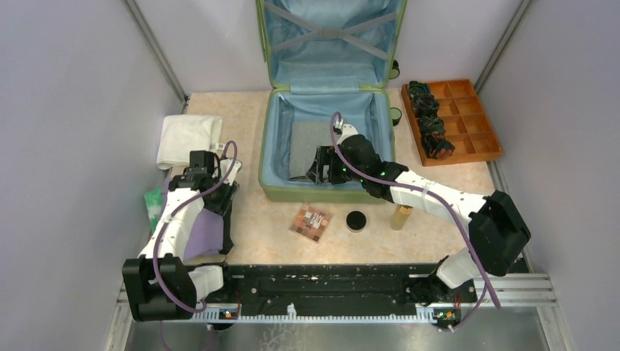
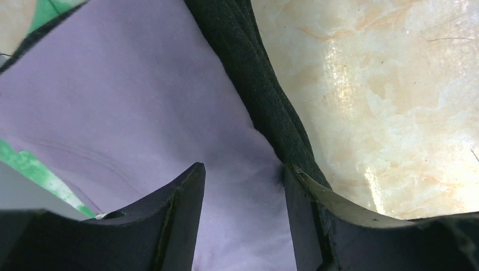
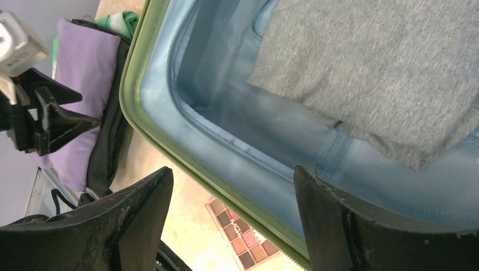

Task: Pack the luggage
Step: Pick up the clothes from the corner of the board.

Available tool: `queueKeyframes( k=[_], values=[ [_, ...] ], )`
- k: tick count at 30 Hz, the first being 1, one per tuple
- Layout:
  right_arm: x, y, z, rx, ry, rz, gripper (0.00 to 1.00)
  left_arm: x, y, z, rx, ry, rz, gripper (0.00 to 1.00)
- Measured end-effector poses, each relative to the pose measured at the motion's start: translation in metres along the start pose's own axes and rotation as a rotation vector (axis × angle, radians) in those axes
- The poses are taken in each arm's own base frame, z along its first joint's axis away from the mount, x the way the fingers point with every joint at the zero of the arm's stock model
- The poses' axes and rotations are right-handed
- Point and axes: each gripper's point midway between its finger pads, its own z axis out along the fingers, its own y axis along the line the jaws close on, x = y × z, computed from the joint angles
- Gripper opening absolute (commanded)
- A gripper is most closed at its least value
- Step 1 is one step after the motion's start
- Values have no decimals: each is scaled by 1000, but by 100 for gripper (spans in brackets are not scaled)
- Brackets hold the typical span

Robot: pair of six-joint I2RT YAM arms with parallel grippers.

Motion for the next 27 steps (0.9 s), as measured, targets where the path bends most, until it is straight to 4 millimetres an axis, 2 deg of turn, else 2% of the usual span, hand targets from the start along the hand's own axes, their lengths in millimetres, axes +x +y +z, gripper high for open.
queueKeyframes(
  k=[4,7,9,13,17,22,24,27],
  values=[
    [1,2,0,-2,2,-3,78,9,-5,13,18,34,-4,56],
    [1,2,0,-1,2,-3,78,11,-4,17,6,39,-8,46],
    [1,1,0,1,2,-3,78,9,0,17,-12,37,-14,34],
    [1,1,0,2,1,-3,76,10,7,15,-53,38,-19,0],
    [4,-1,-1,5,6,-3,76,7,13,5,-98,9,-29,0],
    [6,4,-2,-7,12,2,82,4,16,-8,-119,-28,-57,0],
    [8,13,-2,-32,18,5,83,1,18,-16,-120,-40,-67,0],
    [18,46,-4,-121,34,10,86,-1,21,-26,-109,-58,-97,0]
  ],
)
